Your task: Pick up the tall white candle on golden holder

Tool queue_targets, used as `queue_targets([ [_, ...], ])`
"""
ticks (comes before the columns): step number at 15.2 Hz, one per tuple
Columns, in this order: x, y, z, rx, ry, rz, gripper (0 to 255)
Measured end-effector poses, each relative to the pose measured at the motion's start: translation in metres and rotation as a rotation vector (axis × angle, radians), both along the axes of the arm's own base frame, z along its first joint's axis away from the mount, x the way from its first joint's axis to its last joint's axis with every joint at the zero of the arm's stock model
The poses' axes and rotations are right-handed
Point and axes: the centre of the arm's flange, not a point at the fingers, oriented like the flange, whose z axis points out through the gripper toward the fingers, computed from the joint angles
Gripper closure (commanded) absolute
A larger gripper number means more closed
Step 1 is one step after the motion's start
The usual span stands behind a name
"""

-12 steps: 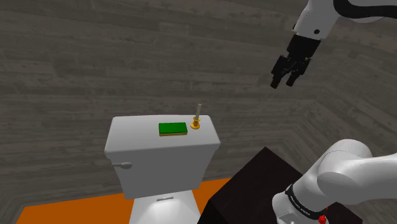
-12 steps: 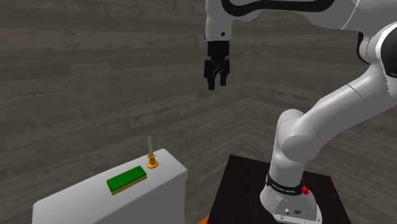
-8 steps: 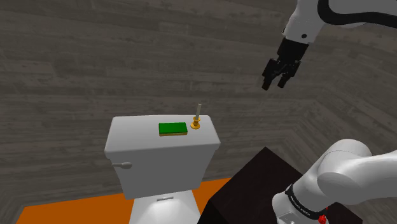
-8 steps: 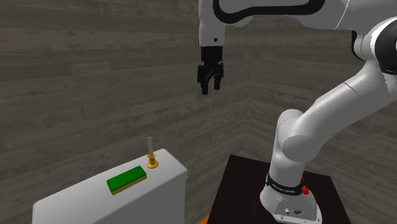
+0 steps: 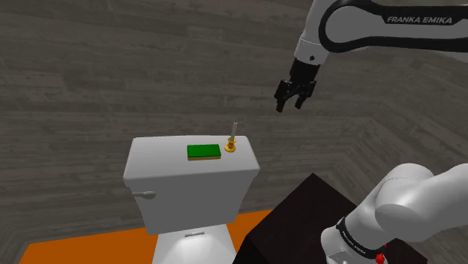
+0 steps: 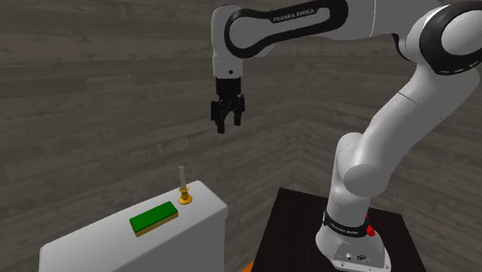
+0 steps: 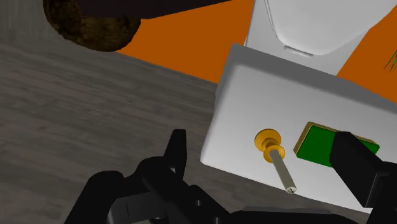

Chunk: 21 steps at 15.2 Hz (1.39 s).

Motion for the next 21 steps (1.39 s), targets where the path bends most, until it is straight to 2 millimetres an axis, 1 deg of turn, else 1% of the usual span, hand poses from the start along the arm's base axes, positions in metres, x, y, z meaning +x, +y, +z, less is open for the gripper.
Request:
queue_targets([
  [2,0.02,0.007,-0.012,-0.003,-0.003,0.007,0],
  [5,0.047,0.013,-0.038,-0.008,-0.008,0.018,0],
  [8,0.076,0.026,-0.058,-0.013,-0.014,0.028,0],
  [10,0.1,0.033,-0.072,-0.017,-0.018,0.035,0],
  [11,0.111,0.036,-0.084,-0.018,-0.019,0.039,0],
  [16,0.16,0.055,-0.119,-0.026,-0.027,0.057,0],
  [17,0.164,0.057,-0.125,-0.027,-0.028,0.059,0],
  [21,0.169,0.06,-0.148,-0.027,-0.029,0.06,0],
])
